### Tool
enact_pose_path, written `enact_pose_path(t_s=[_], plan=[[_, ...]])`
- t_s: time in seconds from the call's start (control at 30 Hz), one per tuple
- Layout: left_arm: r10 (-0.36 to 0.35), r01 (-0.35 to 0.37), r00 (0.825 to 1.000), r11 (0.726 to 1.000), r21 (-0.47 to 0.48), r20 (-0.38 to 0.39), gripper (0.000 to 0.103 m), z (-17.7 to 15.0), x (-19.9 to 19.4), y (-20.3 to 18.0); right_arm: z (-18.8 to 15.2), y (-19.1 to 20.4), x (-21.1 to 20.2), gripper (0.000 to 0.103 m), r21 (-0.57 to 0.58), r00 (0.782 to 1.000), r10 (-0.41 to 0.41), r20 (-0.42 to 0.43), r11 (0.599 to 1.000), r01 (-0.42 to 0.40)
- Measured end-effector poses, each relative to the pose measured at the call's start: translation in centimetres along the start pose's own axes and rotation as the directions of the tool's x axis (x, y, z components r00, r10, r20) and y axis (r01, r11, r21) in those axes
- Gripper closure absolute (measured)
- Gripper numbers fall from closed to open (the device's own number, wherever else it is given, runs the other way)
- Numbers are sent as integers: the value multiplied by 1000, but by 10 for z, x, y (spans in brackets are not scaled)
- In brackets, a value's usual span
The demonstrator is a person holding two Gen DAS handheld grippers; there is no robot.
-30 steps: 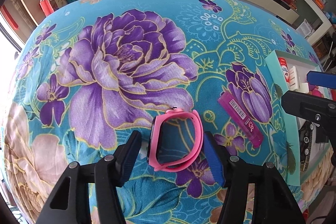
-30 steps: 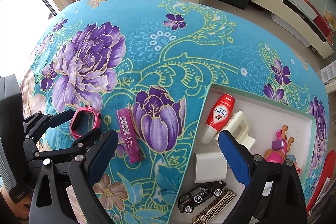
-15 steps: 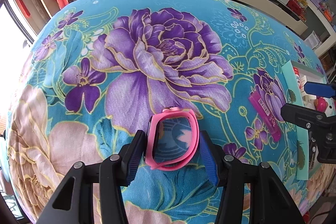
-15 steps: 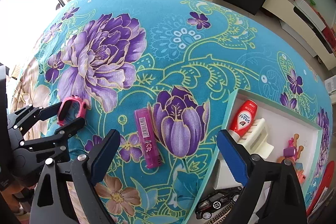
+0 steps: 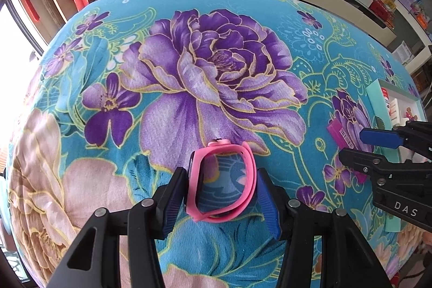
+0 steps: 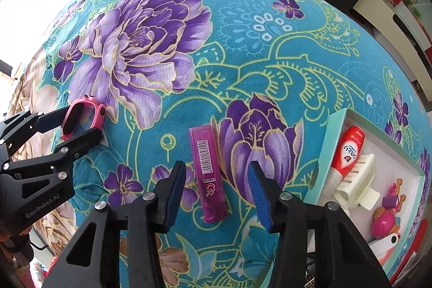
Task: Organize rigid objects
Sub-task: 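Grasp the pink watch band with the left tool while the right tool grasps the purple stick, then carry the pink band with the left tool while the right tool carries the purple stick to the tray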
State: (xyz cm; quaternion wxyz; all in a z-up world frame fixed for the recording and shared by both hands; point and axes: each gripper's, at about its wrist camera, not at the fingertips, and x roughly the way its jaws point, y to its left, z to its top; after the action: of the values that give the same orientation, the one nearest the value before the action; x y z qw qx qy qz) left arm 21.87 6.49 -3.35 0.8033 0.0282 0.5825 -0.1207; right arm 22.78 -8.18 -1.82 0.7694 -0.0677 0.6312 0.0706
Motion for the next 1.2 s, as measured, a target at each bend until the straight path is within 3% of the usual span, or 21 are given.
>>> enact_pose_path(t_s=[0.1, 0.47, 0.7, 1.2], plan=[[-3, 3, 1000, 1000, -3, 1, 48, 1, 3, 1, 0, 2, 7, 63, -8, 1000, -6, -14, 1000, 6], [22, -22, 1000, 1000, 9, 13, 49, 3, 6, 0, 8, -2, 21, 64, -17, 1000, -3, -7, 1000, 3], [38, -38, 999, 999, 12, 2, 49, -1, 3, -4, 3, 1, 9, 83, -41, 1000, -18, -9, 999, 18], [21, -23, 999, 999, 42, 42, 50, -3, -36, -47, -32, -14, -32, 83, -31, 1000, -10, 19, 999, 10]])
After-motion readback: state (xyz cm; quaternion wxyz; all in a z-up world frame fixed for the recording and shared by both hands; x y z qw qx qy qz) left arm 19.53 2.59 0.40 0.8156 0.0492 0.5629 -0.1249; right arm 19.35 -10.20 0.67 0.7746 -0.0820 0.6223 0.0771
